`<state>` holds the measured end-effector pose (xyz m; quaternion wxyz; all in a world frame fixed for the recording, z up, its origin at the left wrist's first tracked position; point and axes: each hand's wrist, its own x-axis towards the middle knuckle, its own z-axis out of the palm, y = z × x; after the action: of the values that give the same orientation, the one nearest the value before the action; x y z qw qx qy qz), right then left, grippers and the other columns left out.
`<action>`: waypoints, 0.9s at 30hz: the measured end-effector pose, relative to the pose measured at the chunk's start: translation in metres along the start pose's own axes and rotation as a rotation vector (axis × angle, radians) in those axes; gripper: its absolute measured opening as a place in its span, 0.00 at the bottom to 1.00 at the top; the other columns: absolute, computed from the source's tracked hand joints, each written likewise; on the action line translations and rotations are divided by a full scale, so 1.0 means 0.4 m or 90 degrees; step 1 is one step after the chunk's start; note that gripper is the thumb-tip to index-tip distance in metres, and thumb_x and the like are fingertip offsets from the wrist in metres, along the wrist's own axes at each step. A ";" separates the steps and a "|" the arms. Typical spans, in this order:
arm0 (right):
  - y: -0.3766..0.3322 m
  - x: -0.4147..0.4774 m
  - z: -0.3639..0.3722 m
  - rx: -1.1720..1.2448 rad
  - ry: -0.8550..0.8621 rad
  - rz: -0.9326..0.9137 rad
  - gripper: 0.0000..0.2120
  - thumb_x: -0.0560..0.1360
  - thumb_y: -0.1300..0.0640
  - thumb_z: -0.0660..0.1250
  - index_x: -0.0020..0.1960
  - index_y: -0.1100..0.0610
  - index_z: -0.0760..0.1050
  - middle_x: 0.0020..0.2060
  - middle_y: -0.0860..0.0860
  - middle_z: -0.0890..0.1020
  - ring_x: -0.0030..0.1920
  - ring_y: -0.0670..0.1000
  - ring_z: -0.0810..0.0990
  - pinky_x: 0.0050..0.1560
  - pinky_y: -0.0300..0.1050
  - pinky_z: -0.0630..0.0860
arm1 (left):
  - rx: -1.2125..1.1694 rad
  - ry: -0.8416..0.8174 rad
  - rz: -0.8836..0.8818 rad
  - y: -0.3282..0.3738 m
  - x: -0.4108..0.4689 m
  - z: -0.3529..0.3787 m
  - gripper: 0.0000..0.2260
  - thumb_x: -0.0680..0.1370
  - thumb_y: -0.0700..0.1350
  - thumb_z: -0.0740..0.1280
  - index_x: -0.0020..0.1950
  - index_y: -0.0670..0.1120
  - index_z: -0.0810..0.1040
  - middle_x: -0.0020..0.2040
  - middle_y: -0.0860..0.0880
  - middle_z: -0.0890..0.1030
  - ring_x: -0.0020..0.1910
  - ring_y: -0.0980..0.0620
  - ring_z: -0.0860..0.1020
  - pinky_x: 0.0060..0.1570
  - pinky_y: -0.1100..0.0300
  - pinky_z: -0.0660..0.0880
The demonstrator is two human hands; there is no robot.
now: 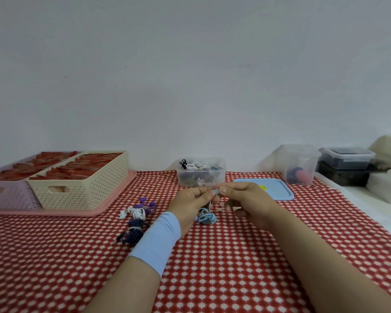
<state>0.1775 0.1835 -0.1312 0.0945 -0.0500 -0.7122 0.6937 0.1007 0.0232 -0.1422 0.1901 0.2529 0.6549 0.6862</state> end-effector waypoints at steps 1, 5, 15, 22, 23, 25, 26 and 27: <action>0.000 0.000 -0.001 -0.001 0.000 0.004 0.08 0.79 0.58 0.69 0.53 0.54 0.86 0.42 0.54 0.85 0.31 0.48 0.76 0.25 0.36 0.64 | 0.007 -0.002 0.003 0.001 -0.001 0.000 0.06 0.80 0.42 0.67 0.50 0.46 0.84 0.40 0.51 0.85 0.42 0.57 0.81 0.47 0.60 0.77; -0.004 0.000 0.001 -0.004 0.001 0.018 0.08 0.79 0.59 0.69 0.55 0.55 0.86 0.40 0.52 0.85 0.31 0.46 0.77 0.24 0.35 0.63 | 0.016 -0.003 0.007 0.003 -0.003 0.002 0.06 0.79 0.42 0.67 0.49 0.47 0.84 0.41 0.50 0.85 0.42 0.57 0.82 0.47 0.60 0.76; -0.010 -0.012 0.004 -0.099 0.047 -0.039 0.07 0.76 0.57 0.73 0.53 0.53 0.86 0.42 0.52 0.88 0.31 0.45 0.79 0.26 0.36 0.67 | 0.181 0.077 0.042 0.010 0.000 -0.001 0.03 0.78 0.44 0.70 0.48 0.51 0.83 0.42 0.53 0.86 0.40 0.61 0.83 0.39 0.69 0.74; -0.011 -0.014 0.010 -0.145 0.080 -0.086 0.07 0.74 0.60 0.75 0.52 0.58 0.86 0.36 0.52 0.87 0.29 0.45 0.80 0.25 0.35 0.70 | 0.206 0.092 0.061 0.005 -0.004 -0.003 0.06 0.73 0.40 0.75 0.48 0.47 0.84 0.43 0.53 0.86 0.41 0.58 0.84 0.41 0.70 0.77; -0.012 -0.015 0.010 -0.142 0.074 -0.091 0.07 0.74 0.61 0.75 0.51 0.59 0.85 0.34 0.50 0.86 0.28 0.44 0.80 0.25 0.35 0.71 | 0.209 0.096 0.065 0.005 -0.003 -0.003 0.06 0.72 0.40 0.76 0.47 0.48 0.84 0.42 0.53 0.86 0.41 0.58 0.84 0.41 0.69 0.78; -0.011 -0.013 0.009 -0.145 0.069 -0.103 0.05 0.74 0.64 0.74 0.50 0.60 0.85 0.31 0.46 0.85 0.27 0.43 0.79 0.27 0.33 0.72 | 0.226 0.103 0.082 0.004 -0.003 -0.004 0.06 0.71 0.40 0.77 0.46 0.48 0.85 0.42 0.53 0.86 0.42 0.59 0.84 0.43 0.69 0.79; -0.008 -0.011 0.008 -0.159 0.069 -0.111 0.04 0.74 0.64 0.74 0.49 0.61 0.85 0.32 0.46 0.85 0.28 0.43 0.80 0.30 0.33 0.74 | 0.245 0.104 0.096 0.003 -0.003 -0.006 0.06 0.71 0.40 0.77 0.46 0.48 0.85 0.42 0.53 0.86 0.42 0.59 0.84 0.43 0.69 0.79; -0.007 -0.009 0.008 -0.177 0.068 -0.118 0.04 0.74 0.64 0.74 0.48 0.60 0.86 0.34 0.47 0.86 0.29 0.43 0.80 0.33 0.34 0.76 | 0.268 0.102 0.112 0.003 -0.004 -0.006 0.07 0.71 0.40 0.77 0.46 0.49 0.85 0.42 0.54 0.86 0.42 0.60 0.83 0.43 0.69 0.79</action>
<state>0.1807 0.1796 -0.1289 0.1883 -0.0335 -0.7968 0.5732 0.1004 0.0203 -0.1412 0.0200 0.2878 0.7718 0.5667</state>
